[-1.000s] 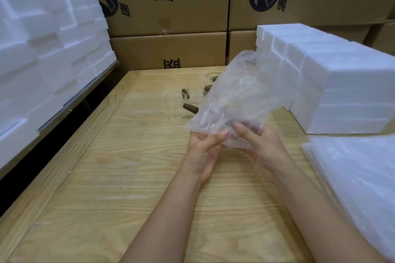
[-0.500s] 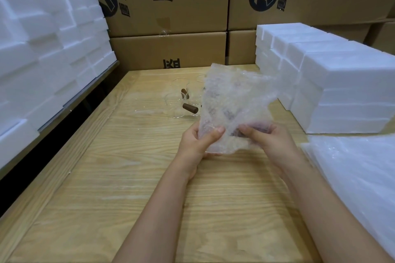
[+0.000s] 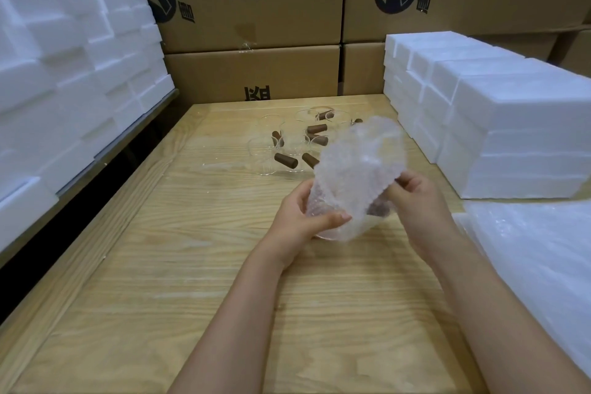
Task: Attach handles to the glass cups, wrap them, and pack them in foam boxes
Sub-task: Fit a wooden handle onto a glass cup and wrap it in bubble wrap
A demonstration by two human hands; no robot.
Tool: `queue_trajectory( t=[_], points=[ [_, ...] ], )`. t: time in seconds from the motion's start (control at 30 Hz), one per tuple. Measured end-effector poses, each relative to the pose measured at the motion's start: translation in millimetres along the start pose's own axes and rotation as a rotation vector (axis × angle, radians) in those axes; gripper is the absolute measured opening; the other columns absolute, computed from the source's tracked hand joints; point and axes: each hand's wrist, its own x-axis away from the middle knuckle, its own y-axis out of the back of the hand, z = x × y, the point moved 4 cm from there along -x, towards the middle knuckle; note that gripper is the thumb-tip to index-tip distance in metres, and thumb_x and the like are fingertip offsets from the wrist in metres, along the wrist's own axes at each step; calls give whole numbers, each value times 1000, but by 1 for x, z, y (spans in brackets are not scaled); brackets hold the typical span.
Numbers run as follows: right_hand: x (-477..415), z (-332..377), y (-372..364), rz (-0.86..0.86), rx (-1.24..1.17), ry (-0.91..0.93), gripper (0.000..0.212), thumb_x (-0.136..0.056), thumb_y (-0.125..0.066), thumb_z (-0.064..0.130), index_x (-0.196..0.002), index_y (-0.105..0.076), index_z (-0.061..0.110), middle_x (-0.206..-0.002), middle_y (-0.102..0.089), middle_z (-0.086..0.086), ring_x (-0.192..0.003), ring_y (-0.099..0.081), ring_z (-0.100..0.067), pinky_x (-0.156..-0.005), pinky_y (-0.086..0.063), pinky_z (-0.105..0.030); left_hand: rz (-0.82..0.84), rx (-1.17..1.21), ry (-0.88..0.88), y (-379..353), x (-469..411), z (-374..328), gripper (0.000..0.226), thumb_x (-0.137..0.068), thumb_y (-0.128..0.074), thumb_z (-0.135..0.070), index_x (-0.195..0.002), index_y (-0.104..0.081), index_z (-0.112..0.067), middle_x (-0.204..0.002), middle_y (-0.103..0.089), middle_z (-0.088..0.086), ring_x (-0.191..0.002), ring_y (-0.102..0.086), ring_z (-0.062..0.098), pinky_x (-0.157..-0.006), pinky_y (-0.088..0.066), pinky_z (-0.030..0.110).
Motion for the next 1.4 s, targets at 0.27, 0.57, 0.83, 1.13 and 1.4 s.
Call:
queue_trajectory(
  t=[0.27,0.57,0.83,1.13,1.4],
  points=[
    [3,-5,-9,113,318,-132,21,-84,-67,11,-100,-56,16,-91,-59,7,-73,-58,-9,-58,-48,-22,-12,-104,-74,-11,2,-3,78,-50,-80,-1,-123,-53,-14,-120,-62,10,-107,-63,14,-93,-52,31],
    [7,-17,0,1,601,-169,30,-76,-63,-10,-89,-55,16,-77,-53,4,-75,-53,-18,-60,-43,-8,152,-257,-193,-35,11,-16,69,-59,-79,-29,-124,-55,-29,-134,-54,4,-129,-49,19,-111,-36,48],
    [19,3,-22,-109,651,75,34,-70,-55,7,-97,-66,26,-77,-61,12,-87,-57,-23,-68,-48,-35,-121,-114,-138,-29,3,-12,33,-92,-47,13,-120,-59,1,-116,-65,12,-105,-63,17,-88,-53,29],
    [27,11,-38,-75,648,200,22,-85,-60,27,-105,-65,19,-91,-58,15,-97,-55,-17,-84,-44,-34,-335,-215,-229,-24,6,-8,76,-77,-43,20,-108,-57,-48,-114,-64,-16,-110,-58,-1,-89,-49,15],
    [27,17,-29,-291,831,354,8,-85,-63,16,-92,-66,14,-82,-63,6,-83,-55,-19,-74,-43,-38,-259,-139,-249,-34,6,-11,38,-74,-53,-7,-102,-67,-27,-119,-65,-3,-117,-57,7,-99,-45,26]
  ],
)
